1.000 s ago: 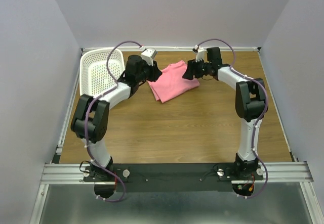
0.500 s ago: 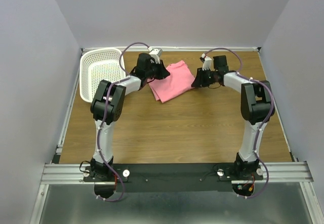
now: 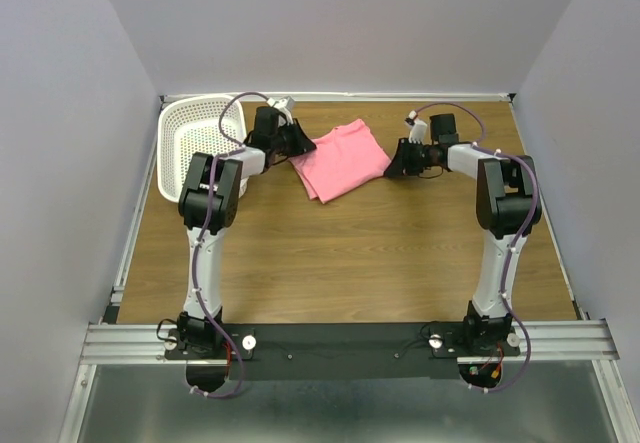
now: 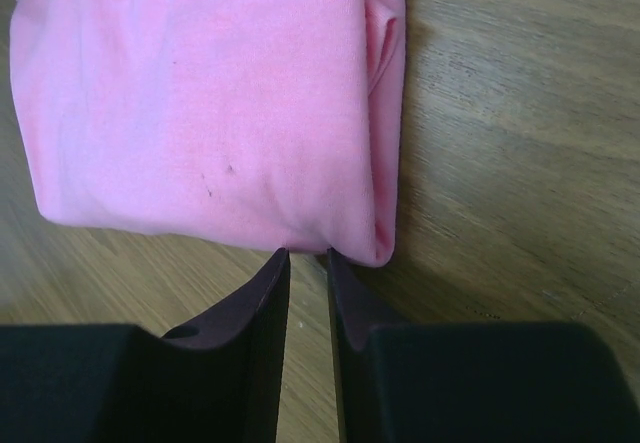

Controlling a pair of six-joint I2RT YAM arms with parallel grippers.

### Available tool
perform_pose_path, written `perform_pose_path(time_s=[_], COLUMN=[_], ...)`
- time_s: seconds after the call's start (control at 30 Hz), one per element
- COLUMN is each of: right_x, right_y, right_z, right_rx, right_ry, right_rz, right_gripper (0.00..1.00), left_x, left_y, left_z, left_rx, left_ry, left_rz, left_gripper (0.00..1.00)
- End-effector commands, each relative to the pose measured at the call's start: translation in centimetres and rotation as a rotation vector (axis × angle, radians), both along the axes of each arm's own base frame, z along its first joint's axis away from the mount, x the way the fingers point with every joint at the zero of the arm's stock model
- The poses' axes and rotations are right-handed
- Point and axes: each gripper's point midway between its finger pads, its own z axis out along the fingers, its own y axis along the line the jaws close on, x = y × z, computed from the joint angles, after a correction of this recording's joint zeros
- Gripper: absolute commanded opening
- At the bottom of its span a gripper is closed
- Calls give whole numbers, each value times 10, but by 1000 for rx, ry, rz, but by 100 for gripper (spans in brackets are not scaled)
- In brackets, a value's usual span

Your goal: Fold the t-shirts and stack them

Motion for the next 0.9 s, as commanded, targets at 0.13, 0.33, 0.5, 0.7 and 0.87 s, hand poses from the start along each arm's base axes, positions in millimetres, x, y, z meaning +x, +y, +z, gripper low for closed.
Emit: perform_pose_path(time_s=[0.13, 0.33, 0.5, 0.7, 0.87], right_x=[-15, -16, -21, -27, -3], right_y=[-9, -10, -4, 14, 23], right_z=[-20, -11, 24, 94, 103], right_rx=[7, -2, 23, 130, 192], right_ry=[99, 69, -49, -251, -223], right_rz=[-9, 6, 110, 285, 273], right_gripper=[29, 29, 29, 34, 40], left_x=[25, 45, 42, -35, -104], left_y=[20, 29, 19, -5, -27], left_z=[-16, 16, 95, 158, 118], left_rx=[-27, -23, 42, 55, 4], left_ry=[73, 4, -235, -379, -244], left_rz=[100, 145, 68, -51, -109], left_gripper=[18, 19, 32, 44, 43])
